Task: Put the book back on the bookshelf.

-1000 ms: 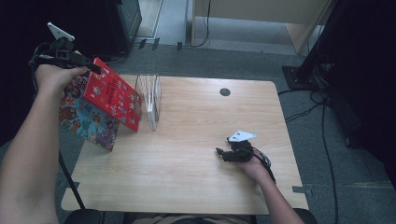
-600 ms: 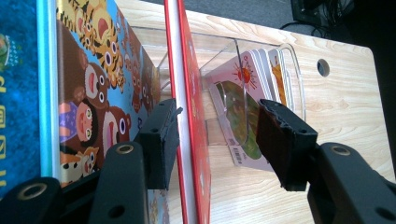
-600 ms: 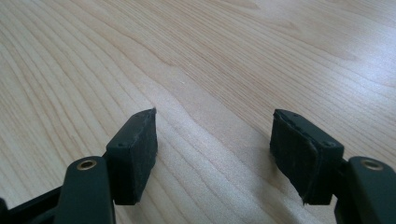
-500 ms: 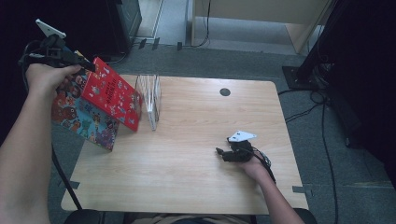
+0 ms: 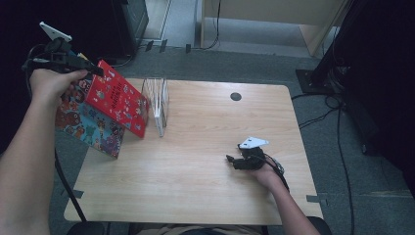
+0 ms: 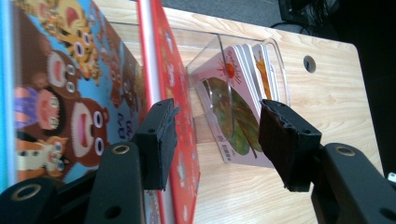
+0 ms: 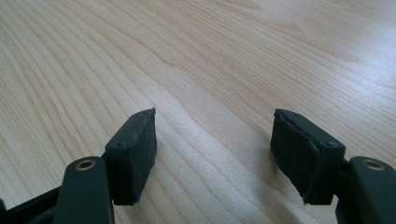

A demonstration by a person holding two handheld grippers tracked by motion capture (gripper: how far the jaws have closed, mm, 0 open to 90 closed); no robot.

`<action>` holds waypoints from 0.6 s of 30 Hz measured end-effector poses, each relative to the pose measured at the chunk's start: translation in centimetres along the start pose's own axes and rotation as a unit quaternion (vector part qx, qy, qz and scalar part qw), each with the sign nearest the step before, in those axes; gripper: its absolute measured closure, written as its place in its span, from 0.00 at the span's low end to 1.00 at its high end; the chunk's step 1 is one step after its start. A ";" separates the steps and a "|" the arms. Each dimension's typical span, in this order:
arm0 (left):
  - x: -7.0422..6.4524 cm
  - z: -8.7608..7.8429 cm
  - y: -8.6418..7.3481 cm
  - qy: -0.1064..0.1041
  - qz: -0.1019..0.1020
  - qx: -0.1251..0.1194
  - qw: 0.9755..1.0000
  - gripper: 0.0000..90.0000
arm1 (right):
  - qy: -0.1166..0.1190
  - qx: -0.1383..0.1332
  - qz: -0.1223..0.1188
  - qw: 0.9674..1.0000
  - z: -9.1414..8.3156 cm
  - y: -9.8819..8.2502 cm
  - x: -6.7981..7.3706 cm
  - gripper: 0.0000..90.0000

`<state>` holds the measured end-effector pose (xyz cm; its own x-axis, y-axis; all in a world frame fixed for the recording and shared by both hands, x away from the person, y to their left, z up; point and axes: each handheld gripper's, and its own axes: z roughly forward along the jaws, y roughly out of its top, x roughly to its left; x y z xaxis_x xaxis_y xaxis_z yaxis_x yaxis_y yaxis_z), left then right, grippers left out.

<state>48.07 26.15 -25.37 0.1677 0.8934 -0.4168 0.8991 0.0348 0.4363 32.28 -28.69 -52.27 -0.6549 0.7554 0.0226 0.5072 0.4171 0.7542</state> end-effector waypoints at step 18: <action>-2.8 1.2 -3.3 -0.028 0.038 -0.019 0.999 0.47 | 0.010 0.003 -0.009 1.000 0.3 0.2 -0.1 0.30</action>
<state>45.09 23.01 -26.60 0.2586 0.8674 -0.4250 0.8673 -0.0148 0.4975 32.63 -28.59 -52.29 -0.6754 0.7371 0.0225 0.4982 0.4336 0.7509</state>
